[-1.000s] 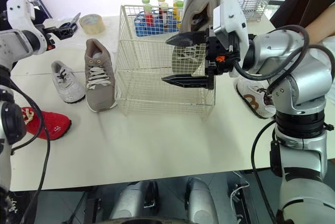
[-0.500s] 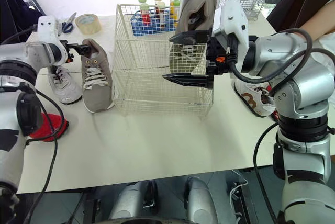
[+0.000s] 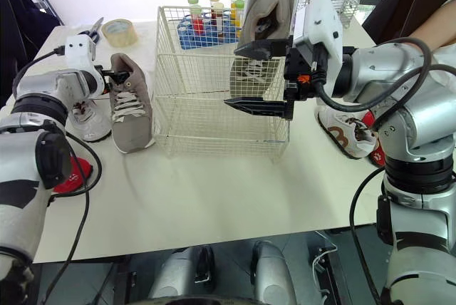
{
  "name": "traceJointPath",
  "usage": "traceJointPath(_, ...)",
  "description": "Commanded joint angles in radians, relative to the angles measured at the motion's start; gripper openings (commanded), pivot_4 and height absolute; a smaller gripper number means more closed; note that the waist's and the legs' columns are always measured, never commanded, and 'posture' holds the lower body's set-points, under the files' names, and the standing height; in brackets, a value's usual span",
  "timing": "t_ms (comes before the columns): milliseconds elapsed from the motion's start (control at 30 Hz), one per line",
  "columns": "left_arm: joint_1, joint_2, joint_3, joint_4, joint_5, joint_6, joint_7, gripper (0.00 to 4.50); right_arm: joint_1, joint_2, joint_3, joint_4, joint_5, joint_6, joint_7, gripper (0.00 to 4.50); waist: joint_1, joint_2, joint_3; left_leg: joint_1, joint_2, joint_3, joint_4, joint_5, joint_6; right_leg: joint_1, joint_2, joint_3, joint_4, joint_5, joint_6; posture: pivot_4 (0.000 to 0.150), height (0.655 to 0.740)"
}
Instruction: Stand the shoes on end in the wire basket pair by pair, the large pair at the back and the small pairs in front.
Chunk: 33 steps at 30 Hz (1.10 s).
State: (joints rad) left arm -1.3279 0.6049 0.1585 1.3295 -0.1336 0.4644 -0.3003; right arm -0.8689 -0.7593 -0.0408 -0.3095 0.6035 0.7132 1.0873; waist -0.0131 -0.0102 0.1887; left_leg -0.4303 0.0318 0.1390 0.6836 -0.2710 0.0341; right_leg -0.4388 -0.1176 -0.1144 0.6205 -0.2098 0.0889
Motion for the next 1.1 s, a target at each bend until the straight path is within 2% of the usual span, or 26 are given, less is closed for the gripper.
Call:
traceJointPath(33, 0.029, 0.010, 0.028, 0.014, 0.018, 0.006, 0.029, 1.74, -0.009, -0.017, -0.013, -0.028, 0.003, -0.019, -0.011, 4.50, -0.005, 0.000, 0.000, 0.000, 0.000, 0.000, 0.000, 0.000, 0.000, 0.000, 0.000, 0.000, 0.000, 0.000, 0.000, 0.150, 0.7400)
traceJointPath(167, 0.050, 0.009, 0.050, 0.014, 0.020, 0.014, 0.035, 0.03, -0.009, -0.023, -0.012, -0.028, 0.000, -0.021, -0.016, 4.50, -0.004, 0.000, 0.000, 0.002, 0.000, 0.001, 0.000, 0.000, 0.000, -0.001, 0.000, 0.000, 0.006, 0.000, 0.000, 0.150, 0.7400)
traceJointPath(433, -0.006, 0.045, 0.174, -0.022, -0.052, -0.066, 0.066, 0.03, -0.009, -0.042, -0.012, -0.020, -0.008, -0.028, -0.010, 4.50, -0.004, 0.000, 0.000, 0.002, 0.001, 0.002, 0.000, 0.000, 0.000, -0.001, -0.001, 0.001, 0.007, 0.000, 0.000, 0.150, 0.7400)
traceJointPath(633, -0.108, 0.076, 0.256, -0.136, -0.106, -0.300, 0.133, 0.03, -0.025, -0.031, -0.019, -0.004, 0.017, -0.014, -0.016, 4.50, 0.001, -0.009, 0.005, 0.000, 0.001, 0.001, 0.001, 0.000, 0.000, -0.003, -0.001, 0.001, 0.008, 0.000, 0.000, 0.150, 0.7400)
traceJointPath(900, -0.185, 0.008, 0.327, -0.466, -0.227, -0.405, 0.142, 0.03, -0.047, -0.037, -0.006, 0.019, 0.036, 0.001, 0.009, 4.50, 0.004, -0.011, 0.006, -0.005, 0.000, 0.000, 0.003, -0.001, 0.001, -0.005, -0.002, 0.001, 0.006, 0.000, 0.000, 0.150, 0.7400)
traceJointPath(1100, -0.226, -0.068, 0.301, -0.687, -0.265, -0.509, 0.136, 0.03, -0.035, -0.044, -0.017, 0.001, 0.070, 0.036, 0.006, 4.50, 0.002, -0.011, 0.006, -0.005, 0.000, 0.000, 0.003, 0.000, 0.001, -0.005, -0.002, 0.000, 0.007, 0.000, 0.000, 0.150, 0.7400)
